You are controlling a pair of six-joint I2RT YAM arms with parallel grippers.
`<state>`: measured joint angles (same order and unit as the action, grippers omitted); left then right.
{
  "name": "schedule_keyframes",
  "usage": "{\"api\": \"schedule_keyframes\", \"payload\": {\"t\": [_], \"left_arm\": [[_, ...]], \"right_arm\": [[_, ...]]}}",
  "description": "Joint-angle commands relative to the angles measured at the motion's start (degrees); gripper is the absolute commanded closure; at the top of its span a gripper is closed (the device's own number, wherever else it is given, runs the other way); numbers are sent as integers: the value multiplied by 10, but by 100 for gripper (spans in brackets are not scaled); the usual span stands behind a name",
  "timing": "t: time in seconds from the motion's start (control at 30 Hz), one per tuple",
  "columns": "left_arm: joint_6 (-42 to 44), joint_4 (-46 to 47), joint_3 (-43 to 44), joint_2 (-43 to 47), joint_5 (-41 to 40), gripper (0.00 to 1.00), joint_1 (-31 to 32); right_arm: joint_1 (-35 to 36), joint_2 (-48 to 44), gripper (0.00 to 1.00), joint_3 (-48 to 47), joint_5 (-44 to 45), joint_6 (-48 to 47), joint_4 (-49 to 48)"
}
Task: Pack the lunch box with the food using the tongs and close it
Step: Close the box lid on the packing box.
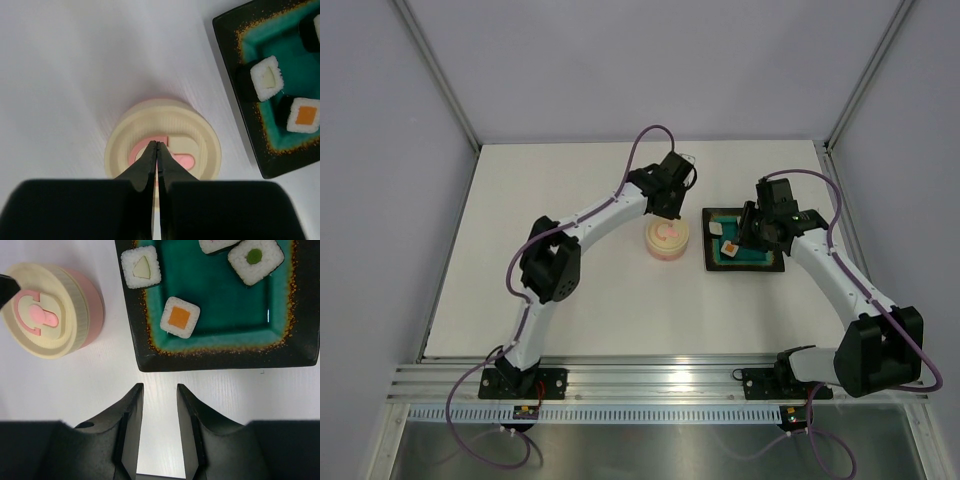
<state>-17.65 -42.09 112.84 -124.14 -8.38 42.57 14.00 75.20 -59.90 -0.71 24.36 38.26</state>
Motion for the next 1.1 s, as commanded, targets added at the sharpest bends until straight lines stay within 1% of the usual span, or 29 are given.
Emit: {"api": "schedule_keyframes", "payload": {"t": [0.0,0.07,0.17,0.23,0.33,0.63,0.73,0.87,1.07], "left_arm": [[-7,35,27,-41,6,100,0],[-12,36,27,-65,11,100,0],[-19,24,19,-73,15,100,1],[-20,27,-10,-59,14,100,1],[-17,42,-40,-17,-1,100,0],[-2,44,-42,75,-18,100,1],[-2,49,-53,91,-9,100,0],[-5,53,-75,86,10,100,1],[-23,83,-149,71,52,100,1]], "right_arm": [[3,-14,60,-10,0,6,-4],[2,-15,60,-7,0,7,-5],[3,-17,60,-4,-1,8,-4],[3,-22,59,1,-1,10,-6],[3,-22,60,4,-3,10,-7],[3,-22,59,-1,-1,12,-8],[3,-23,60,0,-2,12,-8],[3,-17,59,1,-4,15,-11],[3,-15,59,0,-3,17,-12]]}}
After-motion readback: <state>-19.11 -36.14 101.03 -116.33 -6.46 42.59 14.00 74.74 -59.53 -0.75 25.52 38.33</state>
